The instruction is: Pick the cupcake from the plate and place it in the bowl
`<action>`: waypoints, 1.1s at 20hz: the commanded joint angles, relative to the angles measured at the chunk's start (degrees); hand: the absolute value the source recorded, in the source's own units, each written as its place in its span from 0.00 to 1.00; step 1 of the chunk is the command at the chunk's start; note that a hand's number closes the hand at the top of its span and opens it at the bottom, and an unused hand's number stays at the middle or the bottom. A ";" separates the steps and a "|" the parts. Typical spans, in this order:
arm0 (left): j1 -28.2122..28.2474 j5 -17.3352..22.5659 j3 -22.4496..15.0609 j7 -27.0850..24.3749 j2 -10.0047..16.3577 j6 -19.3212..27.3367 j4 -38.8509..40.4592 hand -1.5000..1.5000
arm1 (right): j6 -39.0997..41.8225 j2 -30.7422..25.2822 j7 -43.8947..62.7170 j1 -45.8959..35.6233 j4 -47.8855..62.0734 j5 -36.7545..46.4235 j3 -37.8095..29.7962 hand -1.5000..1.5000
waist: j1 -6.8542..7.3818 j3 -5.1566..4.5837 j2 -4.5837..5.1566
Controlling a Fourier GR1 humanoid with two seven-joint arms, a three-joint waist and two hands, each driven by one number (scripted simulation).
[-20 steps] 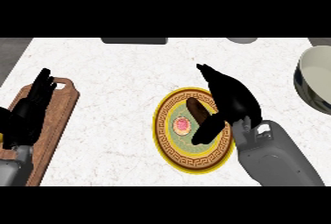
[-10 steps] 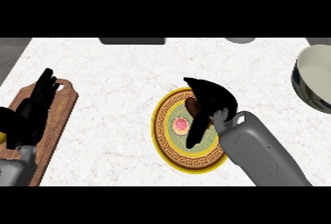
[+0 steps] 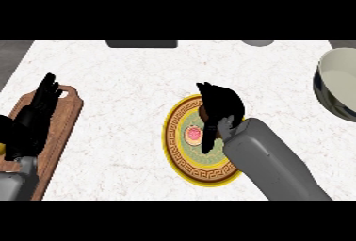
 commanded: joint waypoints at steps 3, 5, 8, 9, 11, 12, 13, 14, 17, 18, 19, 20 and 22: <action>-0.28 -1.74 1.98 -2.14 -2.17 -1.32 2.12 0.50 | 0.64 4.90 4.42 3.67 0.06 4.72 0.38 0.00 | -0.30 0.01 -0.01; -2.18 -3.08 1.19 -0.43 -3.13 -0.75 2.32 0.50 | 2.18 6.01 6.29 5.63 -2.89 4.34 0.22 0.00 | -0.56 0.01 -0.04; 2.94 -0.42 3.82 -3.25 -1.81 -4.55 1.49 0.50 | -0.83 7.30 1.98 4.34 5.98 7.10 -0.61 0.00 | 0.16 0.01 0.06; -0.12 -1.25 4.80 -0.84 -1.03 -4.16 1.91 0.50 | 2.74 9.14 5.98 4.73 1.65 6.40 0.08 0.00 | -0.22 0.01 -0.02; 0.51 -3.11 4.24 -0.01 -1.91 -3.58 0.17 0.50 | 1.42 9.20 3.12 6.04 3.33 7.91 -0.97 0.00 | -0.15 0.02 -0.01; 1.72 -3.29 4.06 -1.66 -2.91 -4.43 1.59 0.50 | -0.25 7.00 -0.46 8.57 3.00 9.91 -0.55 0.00 | -0.22 0.02 0.01; -3.32 -2.17 5.81 -0.13 -1.93 -5.22 3.69 0.50 | -1.28 8.82 -0.22 8.18 5.43 10.96 0.10 0.00 | -0.33 0.02 0.06; -1.35 -3.30 4.74 0.39 -3.52 -4.95 2.49 0.50 | -0.26 9.25 1.60 6.90 4.54 9.93 -0.90 0.00 | -0.20 0.02 0.02; -1.35 -3.98 7.01 0.18 -2.95 -6.16 2.61 0.50 | 0.38 8.52 -1.88 9.31 3.57 12.52 -2.17 0.00 | -0.28 0.02 0.02; -0.25 -5.42 5.37 -2.05 -5.11 -4.99 2.96 0.50 | -5.20 9.31 0.34 9.50 4.58 12.03 2.37 0.00 | -0.12 0.02 0.04; 2.71 -6.11 5.35 -4.07 -5.77 -4.91 2.01 0.50 | -2.04 9.32 0.28 10.80 2.71 13.19 0.51 0.00 | -0.19 0.02 -0.01; 0.94 -6.35 4.53 -0.79 -6.00 -4.87 1.16 0.50 | -3.59 9.32 -1.64 7.97 8.20 12.91 -1.14 0.00 | -0.05 0.03 0.05; -2.07 -6.62 5.87 0.60 -5.62 -5.19 2.22 0.50 | -4.34 9.34 1.69 6.28 8.73 9.48 1.91 0.00 | 0.01 0.02 0.08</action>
